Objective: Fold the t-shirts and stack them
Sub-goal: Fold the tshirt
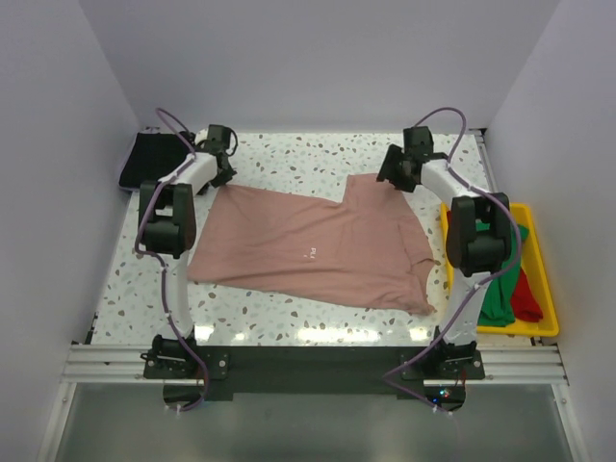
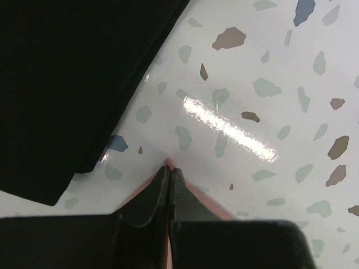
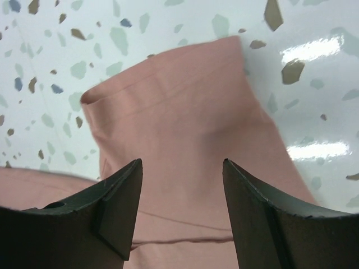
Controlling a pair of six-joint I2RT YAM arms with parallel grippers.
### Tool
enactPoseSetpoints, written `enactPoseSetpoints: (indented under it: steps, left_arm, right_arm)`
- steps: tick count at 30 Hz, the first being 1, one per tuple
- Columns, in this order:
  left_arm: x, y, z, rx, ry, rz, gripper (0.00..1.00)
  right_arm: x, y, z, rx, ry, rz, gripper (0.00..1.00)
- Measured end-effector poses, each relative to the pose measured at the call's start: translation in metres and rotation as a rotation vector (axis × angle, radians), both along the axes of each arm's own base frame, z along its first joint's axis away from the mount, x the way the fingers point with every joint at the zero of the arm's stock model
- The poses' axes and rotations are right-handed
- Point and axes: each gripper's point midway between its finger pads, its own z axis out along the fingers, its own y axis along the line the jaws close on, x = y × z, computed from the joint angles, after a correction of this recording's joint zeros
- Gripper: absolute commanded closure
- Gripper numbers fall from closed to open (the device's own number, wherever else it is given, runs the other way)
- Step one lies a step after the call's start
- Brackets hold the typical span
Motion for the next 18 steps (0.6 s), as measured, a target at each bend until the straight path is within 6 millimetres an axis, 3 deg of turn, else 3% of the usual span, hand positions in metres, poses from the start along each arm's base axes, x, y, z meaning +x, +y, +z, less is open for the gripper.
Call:
enactPoseSetpoints:
  steps: [9,18]
  left_arm:
    - [0.002,0.007,0.000,-0.005,-0.003,0.002,1.00]
    - [0.006,0.009,0.001,-0.030,-0.020,-0.008,1.00]
  right_arm:
    - [0.050,-0.038,-0.023,-0.072,0.014,-0.054,0.38]
    - [0.065,-0.038,-0.034,-0.103,0.020,-0.025,0.42]
